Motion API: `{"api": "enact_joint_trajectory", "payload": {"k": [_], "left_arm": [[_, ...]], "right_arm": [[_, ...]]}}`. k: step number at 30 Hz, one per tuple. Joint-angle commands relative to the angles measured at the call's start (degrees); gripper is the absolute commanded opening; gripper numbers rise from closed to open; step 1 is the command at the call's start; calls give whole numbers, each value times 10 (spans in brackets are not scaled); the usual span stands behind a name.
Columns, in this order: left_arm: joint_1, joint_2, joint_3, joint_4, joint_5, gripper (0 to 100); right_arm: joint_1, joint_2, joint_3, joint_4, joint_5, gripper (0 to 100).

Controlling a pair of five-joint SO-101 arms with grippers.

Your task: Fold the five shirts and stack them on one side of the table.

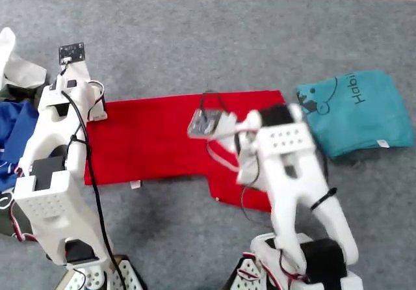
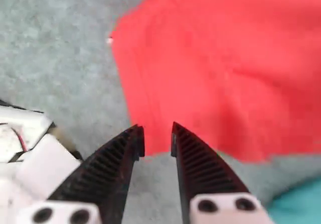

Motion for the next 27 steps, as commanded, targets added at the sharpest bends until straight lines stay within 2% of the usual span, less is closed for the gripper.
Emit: {"api": "enact_joint_trajectory", "payload": {"k": [1,6,10,14,21,23,27], "left_arm": [[-8,1,-20,0,0,29],[-8,1,-20,0,0,29],[-8,1,-19,0,0,29],[-8,1,-19,0,-1,29],[-8,1,-18,0,-1,29],[-8,1,-17,0,-1,29],[-8,1,-17,0,-1,29]], "right_arm": [[-18,-22,98,-100,6,113],[-24,-22,163,-161,4,200],[-24,-22,188,-167,4,203],[-25,-16,223,-237,4,204],[-21,111,224,-301,6,200],[-21,138,200,-296,6,168],[-21,151,164,-275,6,10]]}}
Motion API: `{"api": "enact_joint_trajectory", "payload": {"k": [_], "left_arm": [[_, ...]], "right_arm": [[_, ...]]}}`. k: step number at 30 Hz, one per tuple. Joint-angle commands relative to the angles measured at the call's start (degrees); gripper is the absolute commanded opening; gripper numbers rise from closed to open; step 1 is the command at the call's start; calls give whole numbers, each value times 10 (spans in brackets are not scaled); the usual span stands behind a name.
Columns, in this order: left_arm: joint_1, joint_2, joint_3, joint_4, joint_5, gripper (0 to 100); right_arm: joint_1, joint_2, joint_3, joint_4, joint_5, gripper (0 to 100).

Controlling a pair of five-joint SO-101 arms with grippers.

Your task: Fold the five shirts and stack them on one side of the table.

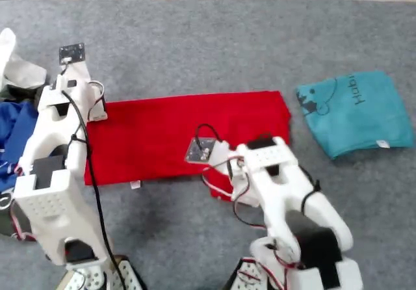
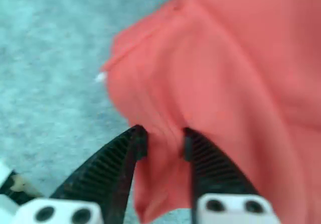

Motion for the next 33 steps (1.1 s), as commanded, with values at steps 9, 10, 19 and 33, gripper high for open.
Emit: {"api": "enact_joint_trajectory", "payload": {"k": [9,10,19,33], "left_arm": [[-8,1,-18,0,-1,29],[-8,1,-18,0,-1,29],[-8,1,-19,0,-1,29],[-8,1,-18,0,-1,29]], "right_arm": [[10,40,-116,97,6,15],[18,43,-139,118,6,15],[51,45,-311,242,32,15],[49,120,-444,225,75,15]]}}
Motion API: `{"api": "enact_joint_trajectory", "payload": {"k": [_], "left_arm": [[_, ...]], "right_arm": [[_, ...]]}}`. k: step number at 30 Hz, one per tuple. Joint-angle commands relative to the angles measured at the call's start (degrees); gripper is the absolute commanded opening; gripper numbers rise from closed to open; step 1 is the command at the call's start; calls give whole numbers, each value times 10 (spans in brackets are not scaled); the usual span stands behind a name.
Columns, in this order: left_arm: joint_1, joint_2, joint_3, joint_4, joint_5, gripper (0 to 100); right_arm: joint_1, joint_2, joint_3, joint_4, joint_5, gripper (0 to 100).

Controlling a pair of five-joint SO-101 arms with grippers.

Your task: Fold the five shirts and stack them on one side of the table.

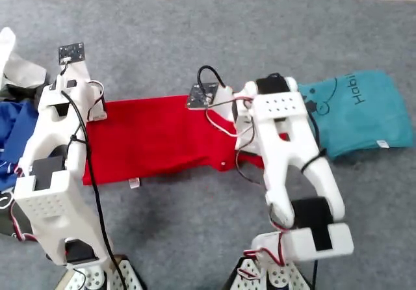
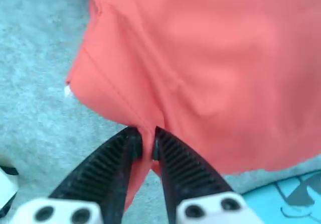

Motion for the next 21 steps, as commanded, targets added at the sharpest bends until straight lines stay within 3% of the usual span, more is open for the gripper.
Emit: {"api": "enact_joint_trajectory", "payload": {"k": [1,9,16,21], "left_arm": [[-8,1,-18,0,-1,29],[-8,1,-18,0,-1,29],[-7,1,-18,0,-1,29],[-7,1,-18,0,-1,29]], "right_arm": [[4,36,-61,-8,8,15],[-12,134,-171,-12,4,37],[-25,211,-263,-11,-62,292],[-4,228,-340,19,-64,253]]}}
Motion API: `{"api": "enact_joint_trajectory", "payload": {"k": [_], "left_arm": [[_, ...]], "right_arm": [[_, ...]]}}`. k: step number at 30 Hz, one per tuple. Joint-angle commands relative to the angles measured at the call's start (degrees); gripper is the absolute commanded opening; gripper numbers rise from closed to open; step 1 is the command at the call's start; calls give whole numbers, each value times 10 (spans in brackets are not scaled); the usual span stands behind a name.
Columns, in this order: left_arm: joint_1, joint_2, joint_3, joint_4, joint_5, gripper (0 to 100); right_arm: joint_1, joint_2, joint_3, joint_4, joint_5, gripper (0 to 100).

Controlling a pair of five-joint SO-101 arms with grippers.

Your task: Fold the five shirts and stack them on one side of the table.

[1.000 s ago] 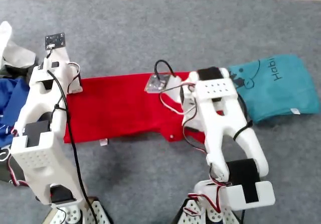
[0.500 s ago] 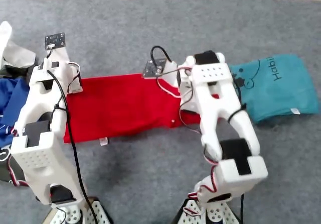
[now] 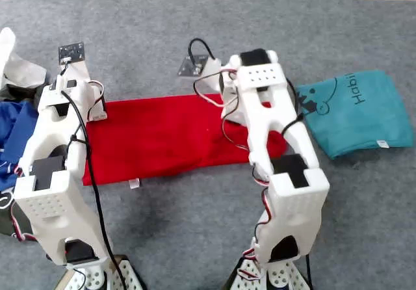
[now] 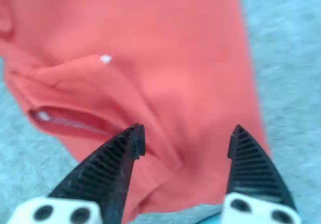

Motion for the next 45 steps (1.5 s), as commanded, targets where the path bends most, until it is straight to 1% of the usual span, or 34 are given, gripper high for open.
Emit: {"api": "enact_joint_trajectory", "payload": {"k": [1,3,5,6,7,9,12,13,15,18,21,24,28,30,35,40,45], "left_arm": [[-7,1,-18,0,-1,29],[-7,1,-18,0,-1,29],[-7,1,-19,0,-1,29],[-7,1,-19,0,-1,29],[-7,1,-19,0,-1,29],[-7,1,-19,0,-1,29],[-7,1,-19,0,-1,29],[-7,1,-19,0,-1,29],[-7,1,-19,0,-1,29],[-7,1,-19,0,-1,29],[-7,1,-18,0,-1,29],[-7,1,-18,0,-1,29],[-7,1,-18,0,-1,29],[-7,1,-18,0,-1,29],[-7,1,-18,0,-1,29],[-7,1,-18,0,-1,29],[-7,1,-18,0,-1,29]], "right_arm": [[16,-3,-66,44,-8,229],[17,-5,-97,105,-26,151],[15,-8,-118,173,-43,20],[13,-10,-123,194,-53,13],[12,-14,-116,194,-64,39],[14,-27,-79,193,-79,14],[-19,-47,33,180,-81,15],[-30,-52,71,155,-85,15],[-37,-56,124,66,-118,15],[-40,-57,156,-58,-162,15],[-47,-57,160,-118,-186,15],[-50,-56,165,-144,-188,15],[-47,-61,169,-129,-186,15],[-40,-65,155,-81,-184,15],[-4,-87,98,29,-139,15],[60,-103,36,40,-135,15],[76,-80,27,37,-134,15]]}}
